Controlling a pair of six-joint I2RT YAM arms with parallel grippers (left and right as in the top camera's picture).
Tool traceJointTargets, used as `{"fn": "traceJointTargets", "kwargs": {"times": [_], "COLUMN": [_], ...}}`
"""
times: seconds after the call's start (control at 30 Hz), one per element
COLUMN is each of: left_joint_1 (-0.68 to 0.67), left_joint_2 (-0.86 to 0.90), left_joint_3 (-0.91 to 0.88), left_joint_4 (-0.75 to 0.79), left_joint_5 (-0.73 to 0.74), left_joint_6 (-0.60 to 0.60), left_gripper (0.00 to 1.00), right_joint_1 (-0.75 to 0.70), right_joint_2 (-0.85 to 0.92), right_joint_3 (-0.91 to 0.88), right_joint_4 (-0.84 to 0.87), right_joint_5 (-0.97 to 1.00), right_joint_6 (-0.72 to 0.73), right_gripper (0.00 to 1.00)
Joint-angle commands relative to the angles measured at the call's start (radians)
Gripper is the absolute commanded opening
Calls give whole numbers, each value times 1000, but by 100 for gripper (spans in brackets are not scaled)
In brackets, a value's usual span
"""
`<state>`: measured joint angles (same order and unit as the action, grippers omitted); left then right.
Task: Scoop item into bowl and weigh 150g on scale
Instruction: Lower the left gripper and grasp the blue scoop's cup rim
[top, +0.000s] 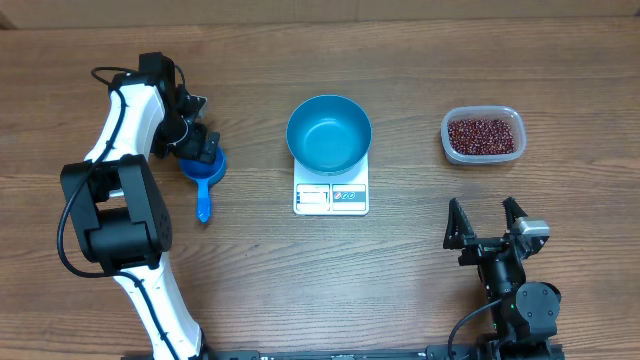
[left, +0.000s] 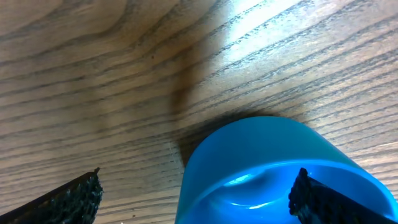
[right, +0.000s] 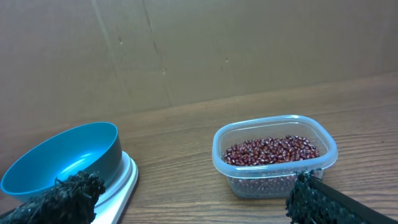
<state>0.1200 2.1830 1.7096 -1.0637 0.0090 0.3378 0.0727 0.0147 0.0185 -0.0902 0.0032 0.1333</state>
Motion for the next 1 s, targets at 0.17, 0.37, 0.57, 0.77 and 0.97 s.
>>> {"fn": "traceJointTargets", "kwargs": {"times": [0.17,0.37,0.57,0.77,0.97], "left_joint_1": [4,4,4,5,5], "left_joint_2": [16,16,16,16,16], "left_joint_3": [-42,-67,-67,-71,-71], "left_joint_4": [17,50,51,40,29], "left_joint_5": [37,47,48,47,47], "left_joint_6": [86,86,85,85,85], "left_gripper": [96,99,93,88,76], "right_joint_1": [4,4,4,4,4], "right_joint_2": [-11,-11,-11,-11,-11], "right_joint_3": [-10,-10,-10,-10,-10], "right_joint_4": [6,6,6,6,6], "right_joint_5": [-6,-6,-6,-5,-5], "right_joint_6": [-11,-11,-11,-11,-11], "right_gripper": [100,100,100,100,100]}}
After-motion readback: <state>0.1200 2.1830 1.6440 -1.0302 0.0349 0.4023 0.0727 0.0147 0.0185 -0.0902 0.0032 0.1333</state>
